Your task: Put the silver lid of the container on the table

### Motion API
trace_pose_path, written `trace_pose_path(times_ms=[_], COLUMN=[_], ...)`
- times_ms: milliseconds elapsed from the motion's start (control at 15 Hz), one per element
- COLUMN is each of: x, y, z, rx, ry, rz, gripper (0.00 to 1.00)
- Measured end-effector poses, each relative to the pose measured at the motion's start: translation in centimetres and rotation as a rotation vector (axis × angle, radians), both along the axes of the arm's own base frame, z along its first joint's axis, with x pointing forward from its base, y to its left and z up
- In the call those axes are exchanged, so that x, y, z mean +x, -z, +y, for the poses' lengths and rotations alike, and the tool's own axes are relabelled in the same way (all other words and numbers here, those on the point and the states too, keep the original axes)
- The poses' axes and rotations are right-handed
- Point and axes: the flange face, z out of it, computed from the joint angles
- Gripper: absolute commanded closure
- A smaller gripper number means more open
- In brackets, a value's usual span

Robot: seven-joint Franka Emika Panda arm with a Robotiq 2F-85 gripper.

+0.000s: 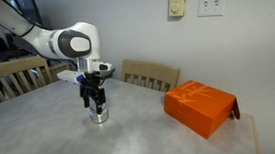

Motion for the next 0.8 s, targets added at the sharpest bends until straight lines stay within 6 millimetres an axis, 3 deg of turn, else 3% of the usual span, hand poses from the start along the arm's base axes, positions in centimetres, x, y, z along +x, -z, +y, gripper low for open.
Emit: trace_pose_path(times_ms=[800], x=[1.13], y=[-0.62], z=[0.13], rx=[0.031], ry=[-0.133], rz=[-0.014], gripper=[0.00])
